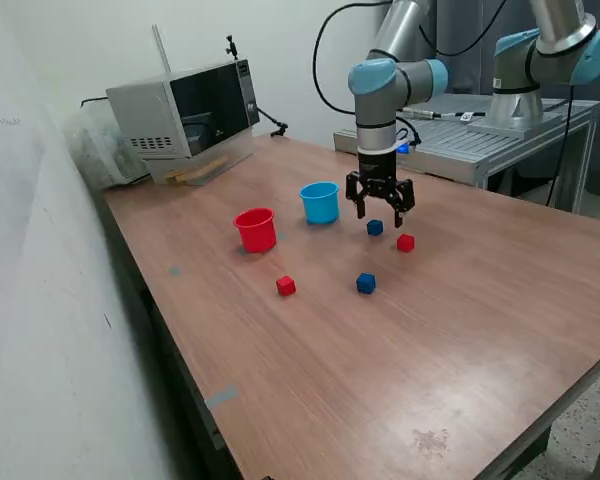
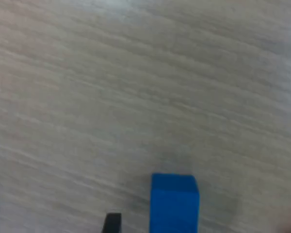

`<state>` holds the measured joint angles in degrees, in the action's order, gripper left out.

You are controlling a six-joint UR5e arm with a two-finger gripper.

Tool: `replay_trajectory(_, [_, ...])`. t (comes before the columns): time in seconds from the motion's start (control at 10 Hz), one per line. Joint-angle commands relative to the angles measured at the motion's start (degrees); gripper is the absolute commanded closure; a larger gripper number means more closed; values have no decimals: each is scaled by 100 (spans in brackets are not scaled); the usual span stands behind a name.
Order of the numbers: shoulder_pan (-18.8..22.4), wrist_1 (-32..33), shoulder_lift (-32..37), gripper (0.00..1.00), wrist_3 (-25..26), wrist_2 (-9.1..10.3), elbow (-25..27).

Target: Place red objects in the red bin, and blue objects in the blue bin.

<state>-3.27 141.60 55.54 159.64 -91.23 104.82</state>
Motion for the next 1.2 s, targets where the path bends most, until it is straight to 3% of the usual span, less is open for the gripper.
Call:
replay_trajectory(0.0, [-68, 104, -148, 0, -3, 0, -40])
replay_trajectory(0.6, [-262, 113, -272, 0, -29, 0, -172])
replay_trajectory(0.8, [-253, 113, -263, 0, -38, 114, -146])
replay_trajectory(0.9, [-244, 113, -272, 100, -38, 123, -146])
replay_trajectory(1.1, [-262, 113, -280, 100, -38, 132, -137])
